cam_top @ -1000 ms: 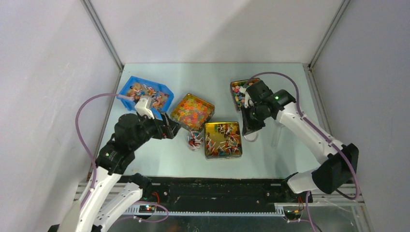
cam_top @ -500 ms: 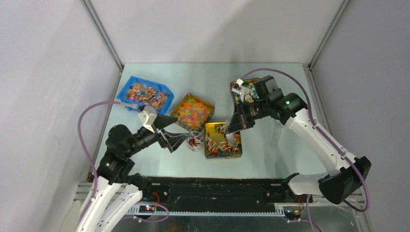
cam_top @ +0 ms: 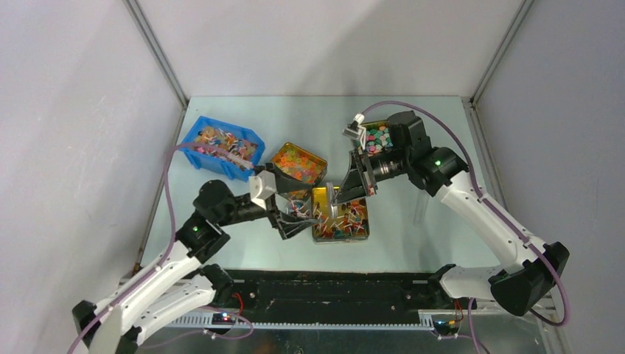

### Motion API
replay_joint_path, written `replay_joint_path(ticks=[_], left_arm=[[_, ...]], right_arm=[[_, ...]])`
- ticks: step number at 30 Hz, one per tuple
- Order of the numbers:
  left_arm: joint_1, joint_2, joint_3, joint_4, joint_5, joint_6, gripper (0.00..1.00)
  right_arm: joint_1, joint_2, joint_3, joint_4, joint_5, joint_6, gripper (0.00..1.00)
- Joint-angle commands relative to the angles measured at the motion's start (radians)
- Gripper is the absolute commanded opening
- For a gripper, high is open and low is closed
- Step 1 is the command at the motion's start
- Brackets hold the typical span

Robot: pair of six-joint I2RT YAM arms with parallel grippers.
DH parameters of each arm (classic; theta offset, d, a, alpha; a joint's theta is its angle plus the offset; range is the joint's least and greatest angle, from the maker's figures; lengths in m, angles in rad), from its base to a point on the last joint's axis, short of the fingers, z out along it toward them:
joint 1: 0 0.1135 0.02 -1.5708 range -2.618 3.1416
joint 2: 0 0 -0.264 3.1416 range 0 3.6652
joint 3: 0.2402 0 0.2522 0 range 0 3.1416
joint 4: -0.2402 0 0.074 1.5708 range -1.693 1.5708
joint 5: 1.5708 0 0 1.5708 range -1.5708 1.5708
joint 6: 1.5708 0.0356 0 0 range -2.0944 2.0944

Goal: Pack the candies
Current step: Pick up the bottle lid at the center of the board.

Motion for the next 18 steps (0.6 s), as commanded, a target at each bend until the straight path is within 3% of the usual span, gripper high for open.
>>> replay_joint_path(ticks=[1,9,18], left_arm=[[-0.061,0.055,0.019,0.158,-0.020,0.104,1.00],[-0.123,0.108,0.015,0.229,-0.103,0.141,1.00],[-0.148,0.130,0.017,0.248,-0.076,0.131,1.00]], right_arm=[[0.021,-0.012,0.002,0.089,-0.083,0.046,0.00],[0.034,-0.010,0.001,0.109,-0.091,0.063,0.00],[0.037,-0.005,0.001,0.111,-0.087,0.063,0.00]])
